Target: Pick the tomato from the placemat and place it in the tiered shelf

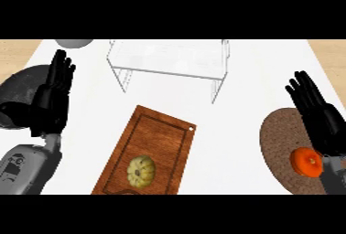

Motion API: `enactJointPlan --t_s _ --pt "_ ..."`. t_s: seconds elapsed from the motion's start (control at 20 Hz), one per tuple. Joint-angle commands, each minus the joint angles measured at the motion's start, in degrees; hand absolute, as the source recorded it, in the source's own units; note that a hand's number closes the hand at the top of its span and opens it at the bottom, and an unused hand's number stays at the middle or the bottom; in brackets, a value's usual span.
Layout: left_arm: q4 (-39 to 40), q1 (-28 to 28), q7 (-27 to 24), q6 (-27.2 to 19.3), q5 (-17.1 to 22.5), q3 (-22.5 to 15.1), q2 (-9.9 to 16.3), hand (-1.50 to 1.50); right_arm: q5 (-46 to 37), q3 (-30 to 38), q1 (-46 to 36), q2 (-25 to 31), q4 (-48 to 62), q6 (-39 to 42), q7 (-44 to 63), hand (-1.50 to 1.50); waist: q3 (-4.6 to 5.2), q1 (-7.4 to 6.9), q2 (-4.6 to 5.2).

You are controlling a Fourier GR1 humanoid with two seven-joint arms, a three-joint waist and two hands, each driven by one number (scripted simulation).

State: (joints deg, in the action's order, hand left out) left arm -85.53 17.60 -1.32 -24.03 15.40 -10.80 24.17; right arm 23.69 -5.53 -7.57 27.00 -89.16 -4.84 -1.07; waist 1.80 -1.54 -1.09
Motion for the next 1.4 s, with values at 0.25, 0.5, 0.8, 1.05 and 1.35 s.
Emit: enactJointPlan --t_s 0.25,0.5,0.8,1.05,1.35 --pt "5.8 -11.8 4.0 4.3 -0.7 -4.4 2.8 0.00 -9.0 21.7 14.1 8.7 10.4 -24.2 -1.6 -1.50 -1.63 11.27 1.37" --pt "6.1 -15.8 2.6 10.9 1.0 -8.2 2.2 0.00 -5.1 30.5 18.7 -1.4 15.7 -35.9 -6.2 -1.50 -1.97 6.15 0.79" --pt "8.2 -16.0 0.0 12.8 -2.4 -10.7 -0.1 0.00 -3.0 31.3 24.2 -6.3 10.9 -22.3 -25.1 -1.50 -1.79 2.49 1.01" --pt "9.1 -14.3 1.2 15.3 -2.0 -8.7 0.5 0.00 -8.4 24.8 28.4 0.5 -3.5 -24.5 -5.5 -1.50 -1.66 1.79 1.08" --pt "8.7 -14.1 0.6 14.4 -2.8 -9.4 -0.5 0.00 -20.9 17.7 35.6 12.8 -3.6 -25.9 14.0 -1.50 -1.27 0.12 1.90"
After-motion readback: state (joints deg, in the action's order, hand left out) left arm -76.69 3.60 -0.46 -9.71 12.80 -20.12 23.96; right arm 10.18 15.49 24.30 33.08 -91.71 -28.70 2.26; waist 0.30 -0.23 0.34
